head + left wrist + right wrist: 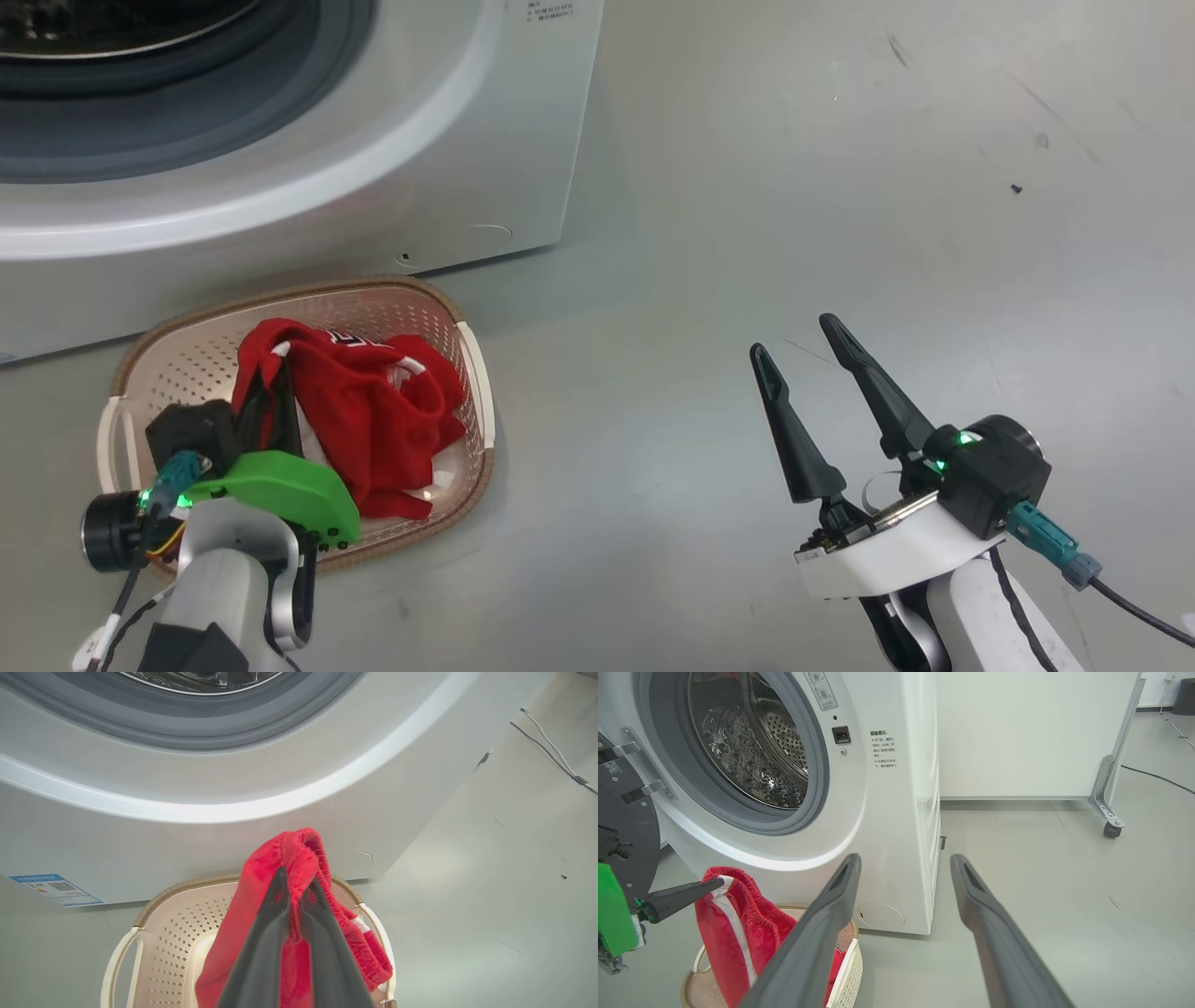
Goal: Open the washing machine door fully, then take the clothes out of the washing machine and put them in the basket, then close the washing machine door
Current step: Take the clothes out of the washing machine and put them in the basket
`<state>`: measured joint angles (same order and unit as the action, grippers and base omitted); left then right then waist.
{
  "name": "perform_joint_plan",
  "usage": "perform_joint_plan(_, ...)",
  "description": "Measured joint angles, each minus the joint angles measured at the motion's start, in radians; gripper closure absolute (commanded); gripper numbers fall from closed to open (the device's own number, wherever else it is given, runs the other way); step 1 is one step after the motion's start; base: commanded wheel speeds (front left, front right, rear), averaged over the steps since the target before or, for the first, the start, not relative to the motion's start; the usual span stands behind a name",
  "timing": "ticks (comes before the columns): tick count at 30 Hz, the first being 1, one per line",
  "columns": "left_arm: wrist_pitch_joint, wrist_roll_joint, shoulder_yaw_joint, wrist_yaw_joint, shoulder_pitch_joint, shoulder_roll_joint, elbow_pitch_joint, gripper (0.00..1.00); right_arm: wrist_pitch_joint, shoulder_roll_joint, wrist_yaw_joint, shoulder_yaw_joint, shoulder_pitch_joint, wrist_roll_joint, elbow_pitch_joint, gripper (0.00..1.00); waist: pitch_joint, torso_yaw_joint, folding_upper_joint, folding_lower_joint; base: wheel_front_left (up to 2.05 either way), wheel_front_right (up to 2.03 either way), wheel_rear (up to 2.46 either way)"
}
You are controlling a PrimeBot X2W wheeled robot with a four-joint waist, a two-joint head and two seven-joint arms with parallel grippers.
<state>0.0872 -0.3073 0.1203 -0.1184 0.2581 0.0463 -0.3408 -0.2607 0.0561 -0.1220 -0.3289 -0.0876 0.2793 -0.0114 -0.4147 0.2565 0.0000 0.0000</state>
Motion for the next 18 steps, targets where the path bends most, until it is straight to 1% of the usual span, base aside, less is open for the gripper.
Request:
perform_joint_plan(7,-0.056,0.001,-0.002,0.002,0.111,0.010,-0.129,1.00,0.000,-0.002,0.000,-0.009,-0.046,0.028,-0.020,0.00,-0.093,0.038,0.0000,0.0000,0.00,0.00,0.00)
perform_joint_plan(13,-0.104,0.000,-0.006,0.023,0.198,0.026,-0.238,1.00,0.000,-0.004,0.000,-0.006,-0.078,0.038,-0.034,0.00,-0.170,0.071,0.0000,0.0001,0.00,0.00,0.00)
perform_joint_plan(18,-0.132,-0.019,-0.030,0.027,0.255,0.036,-0.320,1.00,0.000,-0.008,0.000,-0.006,-0.106,0.046,-0.040,0.00,-0.228,0.091,0.0000,0.0001,0.00,0.00,0.00)
